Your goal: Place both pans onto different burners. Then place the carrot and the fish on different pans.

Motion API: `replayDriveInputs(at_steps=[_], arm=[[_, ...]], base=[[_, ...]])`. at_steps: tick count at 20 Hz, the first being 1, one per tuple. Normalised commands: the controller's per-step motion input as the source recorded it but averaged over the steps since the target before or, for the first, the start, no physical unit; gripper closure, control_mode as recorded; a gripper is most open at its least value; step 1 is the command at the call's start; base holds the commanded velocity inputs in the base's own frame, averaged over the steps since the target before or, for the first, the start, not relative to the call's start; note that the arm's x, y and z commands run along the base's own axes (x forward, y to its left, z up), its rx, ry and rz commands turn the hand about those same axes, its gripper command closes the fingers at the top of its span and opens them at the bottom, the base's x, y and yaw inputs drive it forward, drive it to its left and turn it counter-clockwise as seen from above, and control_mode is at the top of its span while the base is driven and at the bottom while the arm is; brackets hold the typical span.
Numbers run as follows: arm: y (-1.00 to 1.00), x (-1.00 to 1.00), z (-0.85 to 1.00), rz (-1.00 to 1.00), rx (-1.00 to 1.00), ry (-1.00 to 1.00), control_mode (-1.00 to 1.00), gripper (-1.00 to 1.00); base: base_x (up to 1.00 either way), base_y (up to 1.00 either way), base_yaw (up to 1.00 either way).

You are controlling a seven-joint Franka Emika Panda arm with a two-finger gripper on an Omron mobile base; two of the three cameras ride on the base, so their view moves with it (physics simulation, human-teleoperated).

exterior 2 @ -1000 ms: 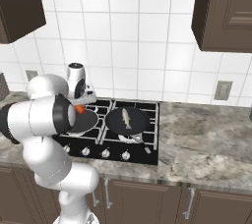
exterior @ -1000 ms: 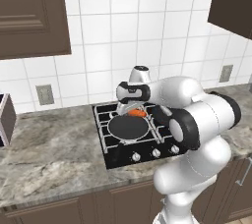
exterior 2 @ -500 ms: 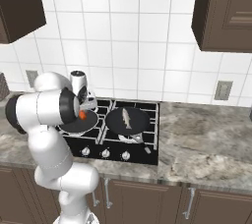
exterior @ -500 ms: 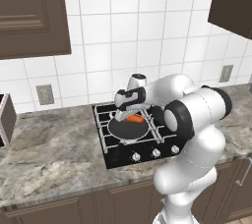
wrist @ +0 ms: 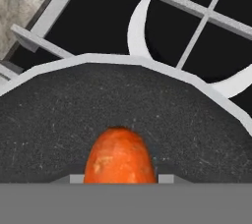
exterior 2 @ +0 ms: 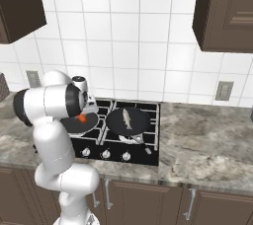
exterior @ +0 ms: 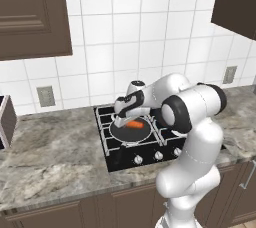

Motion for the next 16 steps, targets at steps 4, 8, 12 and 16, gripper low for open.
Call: replayDriveInputs(at_steps=[4, 8, 12, 16], arm=[[0.05, 0.21, -0.35, -0.01, 0.0, 0.04, -1.0, 1.0], [0.11, 0.01, -0.21, -0.01, 0.0, 0.02, -1.0, -1.0], [0.0, -0.08, 0.0, -0.01, 0.0, 0.0, -1.0, -1.0], [0.0, -0.26, 0.1, 0.0, 0.0, 0.0, -1.0, -1.0]], base=[[0.0, 0.0, 0.0], [0.0, 0.0, 0.0], [0.0, 0.0, 0.0], [0.0, 0.0, 0.0]])
